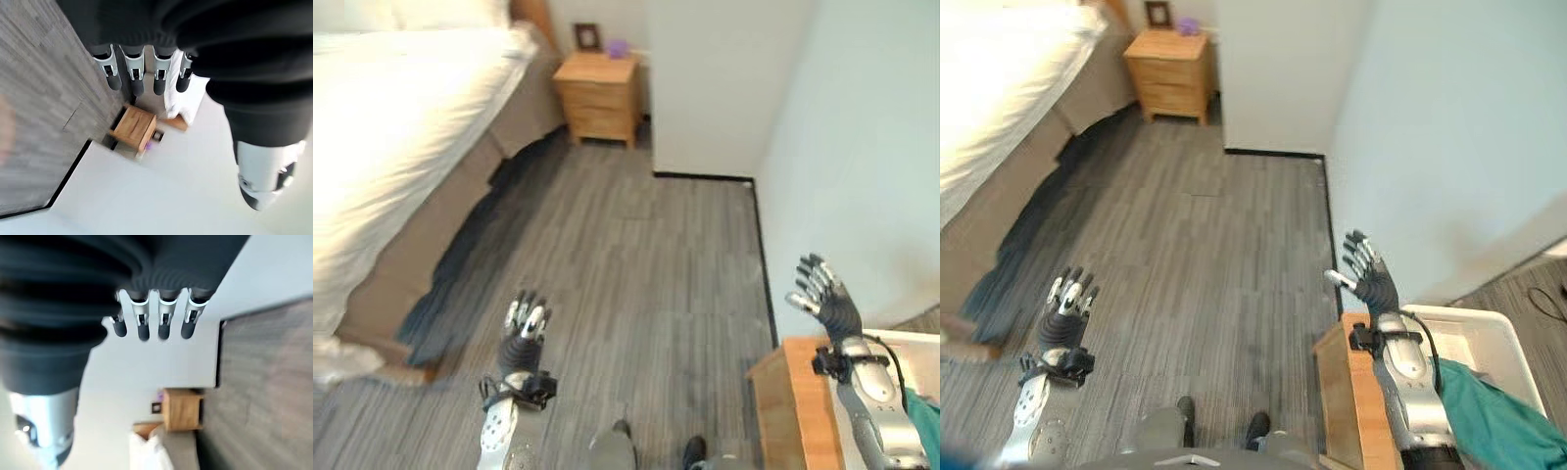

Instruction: Pick up bed clothes into laundry basket.

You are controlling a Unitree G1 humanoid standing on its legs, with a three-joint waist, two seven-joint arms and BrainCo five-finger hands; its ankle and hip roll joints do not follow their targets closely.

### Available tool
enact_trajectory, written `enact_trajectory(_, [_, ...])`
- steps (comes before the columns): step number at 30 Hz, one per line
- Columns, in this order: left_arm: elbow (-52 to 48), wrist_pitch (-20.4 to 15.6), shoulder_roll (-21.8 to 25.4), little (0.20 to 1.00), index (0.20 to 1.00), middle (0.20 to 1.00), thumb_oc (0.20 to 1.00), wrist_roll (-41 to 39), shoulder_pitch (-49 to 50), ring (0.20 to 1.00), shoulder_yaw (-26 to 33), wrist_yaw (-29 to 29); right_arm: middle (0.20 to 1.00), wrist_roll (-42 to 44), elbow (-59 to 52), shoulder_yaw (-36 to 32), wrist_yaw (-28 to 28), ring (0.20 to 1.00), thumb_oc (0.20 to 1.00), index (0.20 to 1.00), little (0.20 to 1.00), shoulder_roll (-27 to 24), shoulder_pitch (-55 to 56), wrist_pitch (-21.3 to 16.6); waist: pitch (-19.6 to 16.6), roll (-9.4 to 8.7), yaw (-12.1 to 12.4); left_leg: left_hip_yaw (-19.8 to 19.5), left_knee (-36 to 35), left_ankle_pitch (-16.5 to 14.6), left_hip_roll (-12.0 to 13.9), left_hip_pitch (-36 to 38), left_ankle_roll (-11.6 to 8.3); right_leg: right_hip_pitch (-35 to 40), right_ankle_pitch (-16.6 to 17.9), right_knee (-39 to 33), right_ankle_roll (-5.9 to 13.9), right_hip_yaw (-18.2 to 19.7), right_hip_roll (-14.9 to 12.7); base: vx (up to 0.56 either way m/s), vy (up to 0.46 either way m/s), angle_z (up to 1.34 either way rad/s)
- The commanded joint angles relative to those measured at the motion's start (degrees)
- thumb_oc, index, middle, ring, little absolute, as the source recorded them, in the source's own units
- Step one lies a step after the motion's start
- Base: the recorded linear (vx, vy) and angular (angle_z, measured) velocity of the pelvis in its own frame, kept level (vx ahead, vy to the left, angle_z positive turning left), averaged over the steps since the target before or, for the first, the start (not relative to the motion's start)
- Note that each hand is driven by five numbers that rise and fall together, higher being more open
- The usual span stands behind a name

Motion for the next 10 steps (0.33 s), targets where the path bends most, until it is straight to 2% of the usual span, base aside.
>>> enact_trajectory(1, [-4.3, -2.0, 3.2, 1.0, 1.0, 1.0, 1.0, 3.3, -2.0, 1.0, 2.7, 1.8, 1.0, 3.8, 1.1, -0.2, -0.3, 1.0, 1.0, 1.0, 1.0, -0.2, -0.8, -2.7, -0.5, 1.62, -1.1, -10.3, -9.7, 5.8, -5.7, 0.8, 4.54, -0.3, 0.8, 4.9, 8.09, 1.6, -6.6, 0.09, 0.253, 0.79])
enact_trajectory(3, [-5.8, -1.6, 3.9, 1.0, 1.0, 1.0, 1.0, 6.1, -1.6, 1.0, 2.2, 1.7, 1.0, 4.2, 2.6, 2.0, -0.4, 1.0, 1.0, 1.0, 1.0, 0.8, -3.0, -2.0, -0.2, 2.16, -0.4, -12.5, -11.1, 5.1, -7.4, 2.1, 6.93, -2.3, 3.3, 14.3, 9.38, 1.7, -10.7, 0.09, 0.25, 0.4])
enact_trajectory(4, [-5.6, -1.8, 4.7, 1.0, 1.0, 1.0, 1.0, 7.9, -1.5, 1.0, 1.8, 1.5, 1.0, 4.8, 2.6, 3.4, 0.5, 1.0, 1.0, 1.0, 1.0, 1.6, -3.1, -1.9, 0.3, 2.31, -1.0, -14.4, -11.3, 5.1, -8.0, 2.6, 7.63, -3.7, 5.2, 17.7, 10.14, 5.6, -10.8, 0.04, 0.125, 0.48])
enact_trajectory(5, [-4.7, -1.9, 5.2, 1.0, 1.0, 1.0, 1.0, 8.7, -1.4, 1.0, 1.5, 1.1, 1.0, 4.7, 2.2, 3.6, 1.0, 1.0, 1.0, 1.0, 1.0, 1.9, -2.9, -1.8, 0.3, 2.35, -1.7, -16.2, -11.8, 5.5, -8.3, 2.6, 7.84, -5.6, 5.7, 19.0, 10.29, 10.0, -9.5, 0.03, 0.04, 0.92])
enact_trajectory(6, [-3.9, -2.1, 6.2, 1.0, 1.0, 1.0, 1.0, 11.3, -1.3, 1.0, 1.0, 0.9, 1.0, 4.3, 1.8, 3.9, 1.4, 1.0, 1.0, 1.0, 1.0, 1.6, -3.0, -1.8, 0.5, 2.75, -2.9, -19.0, -12.0, 5.4, -8.7, 3.3, 7.96, -7.0, 4.0, 18.6, 9.98, 17.1, -6.0, 0.09, 0.029, 1.51])
enact_trajectory(8, [-3.8, -2.5, 6.7, 1.0, 1.0, 1.0, 1.0, 12.7, -0.4, 1.0, 1.3, 0.9, 1.0, 5.0, 1.4, 4.0, 1.9, 1.0, 1.0, 1.0, 1.0, 1.4, -2.6, -1.9, 0.4, 3.63, -3.5, -22.4, -13.2, 5.5, -9.0, 4.5, 7.57, -8.6, 1.4, 15.0, 9.28, 24.1, -2.0, 0.15, -0.003, 1.24])
enact_trajectory(9, [-3.8, -2.5, 6.5, 1.0, 1.0, 1.0, 1.0, 11.8, 0.3, 1.0, 1.4, 0.8, 1.0, 5.3, 1.4, 3.9, 1.8, 1.0, 1.0, 1.0, 1.0, 1.6, -2.3, -2.1, 0.2, 4.02, -3.7, -24.2, -13.6, 5.7, -8.9, 4.5, 7.24, -10.0, 2.2, 11.6, 9.39, 26.4, -1.8, 0.16, -0.084, 0.82])
enact_trajectory(10, [-3.2, -2.3, 6.4, 1.0, 1.0, 1.0, 1.0, 11.5, 0.8, 1.0, 1.5, 0.9, 1.0, 5.7, 1.4, 3.5, 1.9, 1.0, 1.0, 1.0, 1.0, 1.9, -1.8, -2.2, 0.1, 3.65, -3.5, -25.7, -13.5, 5.7, -9.3, 4.6, 6.99, -10.0, 2.8, 8.1, 9.4, 27.6, -2.2, 0.15, -0.118, 0.88])
